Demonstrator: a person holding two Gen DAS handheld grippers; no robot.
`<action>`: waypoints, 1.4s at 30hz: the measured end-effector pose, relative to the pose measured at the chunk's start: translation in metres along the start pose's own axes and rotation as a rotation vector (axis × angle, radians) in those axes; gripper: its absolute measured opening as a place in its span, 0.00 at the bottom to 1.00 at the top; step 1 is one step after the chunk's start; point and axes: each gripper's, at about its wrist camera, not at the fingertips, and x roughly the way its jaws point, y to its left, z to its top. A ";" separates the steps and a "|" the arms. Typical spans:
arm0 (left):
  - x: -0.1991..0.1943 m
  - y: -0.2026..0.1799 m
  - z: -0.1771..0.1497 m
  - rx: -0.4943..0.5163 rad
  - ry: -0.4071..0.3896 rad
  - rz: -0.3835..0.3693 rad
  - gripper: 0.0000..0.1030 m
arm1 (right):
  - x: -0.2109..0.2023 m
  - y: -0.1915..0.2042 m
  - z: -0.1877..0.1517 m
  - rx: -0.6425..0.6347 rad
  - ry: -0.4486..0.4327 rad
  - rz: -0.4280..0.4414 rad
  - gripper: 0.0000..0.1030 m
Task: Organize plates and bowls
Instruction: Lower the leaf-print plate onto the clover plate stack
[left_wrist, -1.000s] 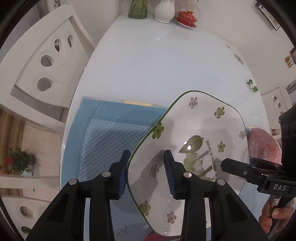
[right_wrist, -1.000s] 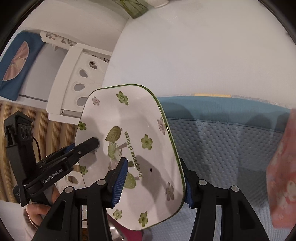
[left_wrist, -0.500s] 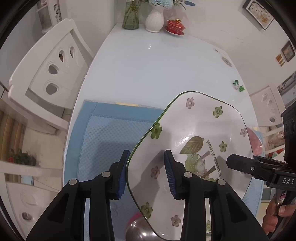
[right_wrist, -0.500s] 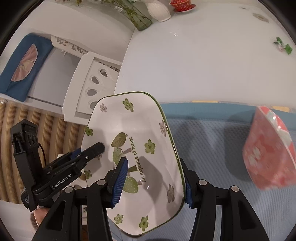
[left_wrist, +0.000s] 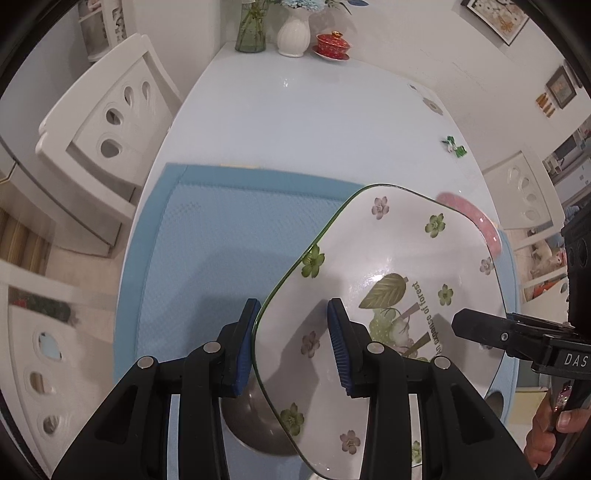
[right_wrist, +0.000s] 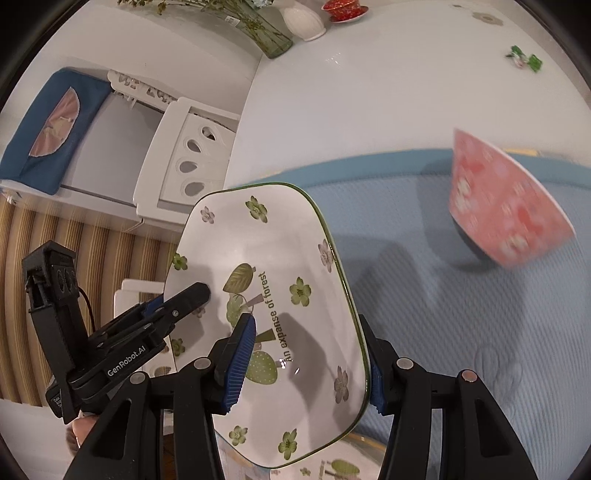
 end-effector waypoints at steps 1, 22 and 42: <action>-0.001 -0.001 -0.004 -0.002 0.001 -0.003 0.33 | -0.003 -0.001 -0.005 0.002 0.000 0.001 0.51; -0.016 -0.022 -0.110 -0.042 0.035 -0.080 0.32 | -0.024 -0.030 -0.118 0.062 0.028 -0.034 0.51; -0.002 -0.016 -0.178 -0.117 0.092 -0.038 0.32 | 0.026 -0.065 -0.184 0.064 0.240 -0.034 0.51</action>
